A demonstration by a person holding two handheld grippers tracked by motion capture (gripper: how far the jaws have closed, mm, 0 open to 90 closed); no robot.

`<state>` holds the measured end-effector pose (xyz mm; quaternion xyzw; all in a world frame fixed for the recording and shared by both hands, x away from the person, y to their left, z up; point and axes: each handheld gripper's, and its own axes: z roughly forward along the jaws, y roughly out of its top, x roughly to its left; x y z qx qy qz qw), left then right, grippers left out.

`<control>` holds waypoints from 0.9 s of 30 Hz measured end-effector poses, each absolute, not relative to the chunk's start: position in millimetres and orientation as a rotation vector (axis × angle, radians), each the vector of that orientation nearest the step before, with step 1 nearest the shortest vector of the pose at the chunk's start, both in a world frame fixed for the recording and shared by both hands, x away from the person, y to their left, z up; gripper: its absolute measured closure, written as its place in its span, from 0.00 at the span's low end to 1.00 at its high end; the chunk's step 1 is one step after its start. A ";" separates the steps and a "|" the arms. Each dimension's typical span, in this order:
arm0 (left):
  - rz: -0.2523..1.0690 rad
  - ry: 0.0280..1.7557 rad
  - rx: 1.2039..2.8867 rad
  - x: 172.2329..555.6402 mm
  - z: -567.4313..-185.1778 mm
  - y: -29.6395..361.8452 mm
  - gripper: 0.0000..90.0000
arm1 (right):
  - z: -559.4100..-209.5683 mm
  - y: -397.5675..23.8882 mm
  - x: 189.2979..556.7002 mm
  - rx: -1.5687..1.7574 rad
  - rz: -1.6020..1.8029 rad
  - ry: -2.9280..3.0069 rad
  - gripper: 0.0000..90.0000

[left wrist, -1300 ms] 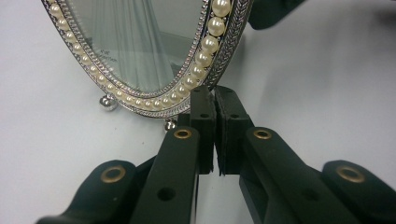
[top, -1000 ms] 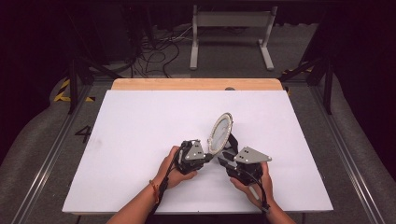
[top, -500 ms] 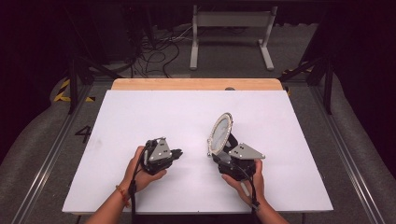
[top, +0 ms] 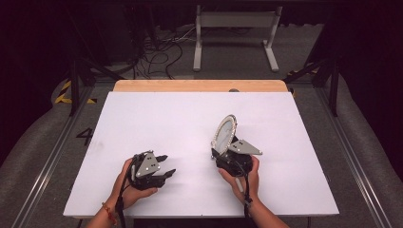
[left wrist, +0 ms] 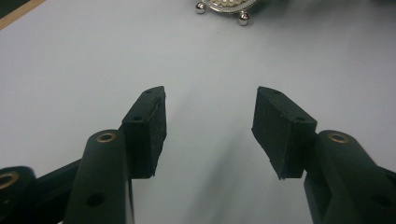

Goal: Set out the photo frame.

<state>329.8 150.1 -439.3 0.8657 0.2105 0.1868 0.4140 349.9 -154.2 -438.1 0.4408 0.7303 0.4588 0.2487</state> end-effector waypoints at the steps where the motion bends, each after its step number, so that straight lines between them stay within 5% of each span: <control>1: 0.467 0.530 2.175 329.9 -439.2 149.6 0.49 | -438.5 -154.7 350.6 1.207 1.260 1.985 0.63; 8: 0.468 0.539 2.206 333.7 -441.4 148.7 0.48 | -439.1 -162.2 352.8 1.211 1.283 2.004 0.73; 27: 0.414 0.583 2.159 355.7 -432.3 138.1 0.43 | -437.6 -194.5 347.2 1.159 1.411 2.189 0.80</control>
